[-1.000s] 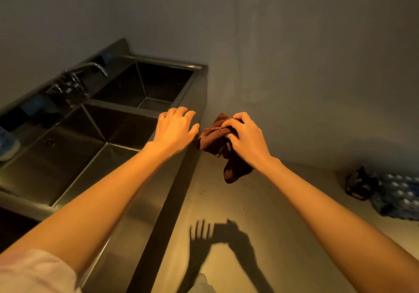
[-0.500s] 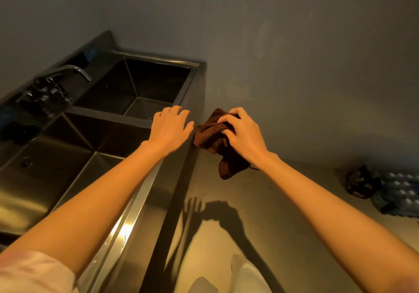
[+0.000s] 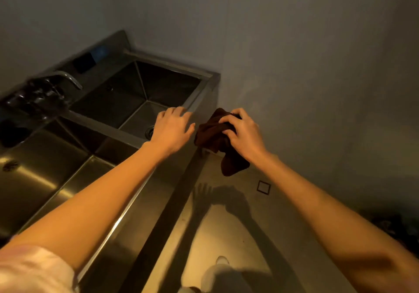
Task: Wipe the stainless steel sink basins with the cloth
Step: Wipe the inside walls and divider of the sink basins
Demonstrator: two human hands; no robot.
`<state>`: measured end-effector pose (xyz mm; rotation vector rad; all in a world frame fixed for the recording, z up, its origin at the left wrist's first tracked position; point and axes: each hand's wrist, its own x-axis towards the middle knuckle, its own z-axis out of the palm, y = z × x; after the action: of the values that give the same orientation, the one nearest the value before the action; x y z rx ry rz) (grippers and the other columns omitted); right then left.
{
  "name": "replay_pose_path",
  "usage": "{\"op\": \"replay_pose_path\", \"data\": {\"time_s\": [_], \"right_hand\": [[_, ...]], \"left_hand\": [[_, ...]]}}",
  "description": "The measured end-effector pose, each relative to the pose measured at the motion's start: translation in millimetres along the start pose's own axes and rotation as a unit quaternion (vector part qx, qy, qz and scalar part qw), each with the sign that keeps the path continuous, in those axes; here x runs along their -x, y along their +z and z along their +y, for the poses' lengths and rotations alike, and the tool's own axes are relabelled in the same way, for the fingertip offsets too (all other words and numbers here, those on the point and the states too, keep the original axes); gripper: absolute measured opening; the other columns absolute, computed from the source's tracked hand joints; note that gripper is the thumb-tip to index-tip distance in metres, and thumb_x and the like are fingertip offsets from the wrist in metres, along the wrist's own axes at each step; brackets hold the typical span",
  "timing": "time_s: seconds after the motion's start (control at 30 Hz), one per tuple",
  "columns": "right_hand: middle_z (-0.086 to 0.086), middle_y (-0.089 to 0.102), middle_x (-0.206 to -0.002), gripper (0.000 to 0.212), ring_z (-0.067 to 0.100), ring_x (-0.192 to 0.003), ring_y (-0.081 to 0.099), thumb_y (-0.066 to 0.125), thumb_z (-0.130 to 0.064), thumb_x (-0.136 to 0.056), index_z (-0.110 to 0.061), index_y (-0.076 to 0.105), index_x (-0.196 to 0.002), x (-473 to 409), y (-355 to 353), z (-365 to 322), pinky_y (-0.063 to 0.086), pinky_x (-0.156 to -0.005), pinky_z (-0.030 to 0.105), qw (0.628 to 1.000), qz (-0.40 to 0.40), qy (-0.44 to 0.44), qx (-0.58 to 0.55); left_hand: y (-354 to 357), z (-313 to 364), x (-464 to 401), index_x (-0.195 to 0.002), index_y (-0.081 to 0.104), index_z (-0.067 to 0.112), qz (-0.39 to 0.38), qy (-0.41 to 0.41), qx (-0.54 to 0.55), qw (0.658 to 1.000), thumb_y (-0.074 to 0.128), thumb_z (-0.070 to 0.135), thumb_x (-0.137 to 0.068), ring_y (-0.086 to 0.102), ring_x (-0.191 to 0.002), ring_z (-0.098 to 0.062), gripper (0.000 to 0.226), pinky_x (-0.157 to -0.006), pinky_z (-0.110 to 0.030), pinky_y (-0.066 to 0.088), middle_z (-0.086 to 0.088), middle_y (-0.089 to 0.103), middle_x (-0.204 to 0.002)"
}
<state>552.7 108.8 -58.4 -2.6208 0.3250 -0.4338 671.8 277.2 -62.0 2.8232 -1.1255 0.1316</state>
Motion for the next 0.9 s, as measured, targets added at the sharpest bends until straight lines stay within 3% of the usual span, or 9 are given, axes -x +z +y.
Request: {"op": "replay_pose_path", "data": {"time_s": [0.5,0.9], "right_hand": [[0.003,0.048,-0.125,0.025,0.023,-0.115,0.053,0.061,-0.015,-0.09,-0.02,0.065,-0.114,-118,-3,55,0.044,-0.091,0.031,0.998,-0.023,-0.065,-0.004],[0.005,0.05,-0.124,0.027,0.024,-0.114,0.052,0.063,-0.012,-0.089,-0.015,0.066,-0.115,-246,30,28,0.043,-0.097,0.033,0.993,-0.042,-0.113,-0.004]], "left_hand": [[13,-4,-101,-0.136,0.05,0.019,0.012,-0.075,-0.001,0.997,0.041,0.04,-0.099,0.042,-0.131,-0.029,0.043,-0.107,-0.045,0.03,-0.009,0.048,-0.14],[6,-91,-195,-0.137,0.049,0.017,0.048,-0.082,0.018,0.995,0.041,0.037,-0.1,0.038,-0.134,-0.029,0.043,-0.109,-0.047,0.03,-0.01,0.046,-0.143]]}}
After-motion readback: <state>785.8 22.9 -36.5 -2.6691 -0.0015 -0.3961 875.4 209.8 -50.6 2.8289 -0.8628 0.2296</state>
